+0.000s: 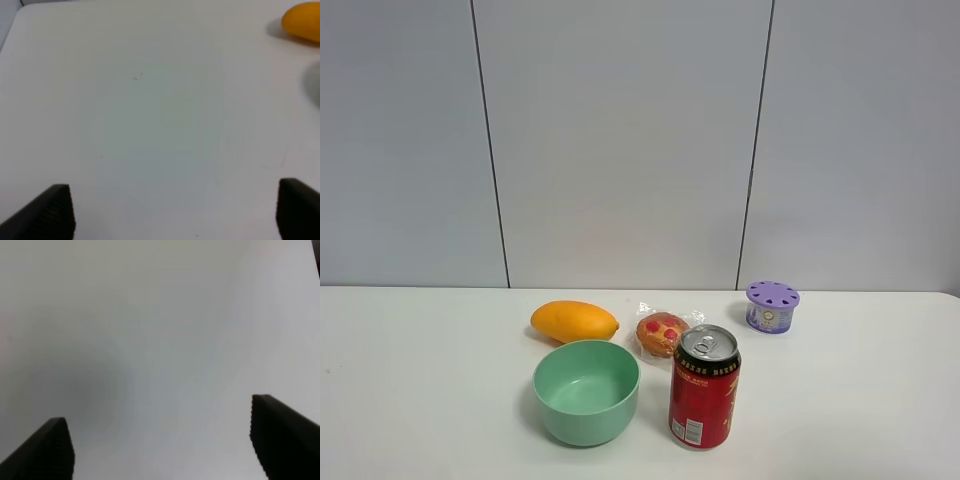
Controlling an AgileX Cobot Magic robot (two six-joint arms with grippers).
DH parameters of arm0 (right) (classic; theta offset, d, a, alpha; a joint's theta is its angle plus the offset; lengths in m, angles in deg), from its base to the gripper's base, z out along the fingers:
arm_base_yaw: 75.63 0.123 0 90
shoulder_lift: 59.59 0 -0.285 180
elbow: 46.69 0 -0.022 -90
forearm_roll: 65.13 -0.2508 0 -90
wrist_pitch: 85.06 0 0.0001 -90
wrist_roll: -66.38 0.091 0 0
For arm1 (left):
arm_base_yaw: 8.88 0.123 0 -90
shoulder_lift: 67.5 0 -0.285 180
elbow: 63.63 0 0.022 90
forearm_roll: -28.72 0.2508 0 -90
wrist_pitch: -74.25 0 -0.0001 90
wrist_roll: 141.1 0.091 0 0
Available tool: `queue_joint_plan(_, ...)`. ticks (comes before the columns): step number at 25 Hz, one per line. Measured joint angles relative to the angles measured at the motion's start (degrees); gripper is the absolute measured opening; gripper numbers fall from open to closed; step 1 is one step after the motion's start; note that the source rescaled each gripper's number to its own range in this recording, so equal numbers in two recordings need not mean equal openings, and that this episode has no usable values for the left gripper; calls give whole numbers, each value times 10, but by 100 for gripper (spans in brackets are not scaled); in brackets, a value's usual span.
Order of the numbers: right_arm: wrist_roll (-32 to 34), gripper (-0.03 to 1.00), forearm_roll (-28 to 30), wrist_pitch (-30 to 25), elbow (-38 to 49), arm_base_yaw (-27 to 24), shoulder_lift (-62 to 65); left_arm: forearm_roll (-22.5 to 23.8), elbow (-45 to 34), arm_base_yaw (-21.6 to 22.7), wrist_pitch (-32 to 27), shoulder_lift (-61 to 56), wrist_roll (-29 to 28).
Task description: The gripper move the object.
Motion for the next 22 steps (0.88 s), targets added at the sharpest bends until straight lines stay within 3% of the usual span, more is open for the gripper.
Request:
queue_joint_plan(5, 4, 37, -29, -3, 46, -73, 109, 0, 0, 0, 0, 0, 0)
queue_joint_plan(9, 11, 68, -32, -19, 79, -152, 177, 0, 0, 0, 0, 0, 0)
queue_joint_plan(11, 11, 76, -33, -17, 82, -181, 199, 0, 0, 0, 0, 0, 0)
queue_joint_plan(15, 9, 80, -58, 29, 96, -203, 224, 0, 0, 0, 0, 0, 0)
queue_joint_plan(22, -25, 79, -101, 43, 105, -203, 224, 0, 0, 0, 0, 0, 0)
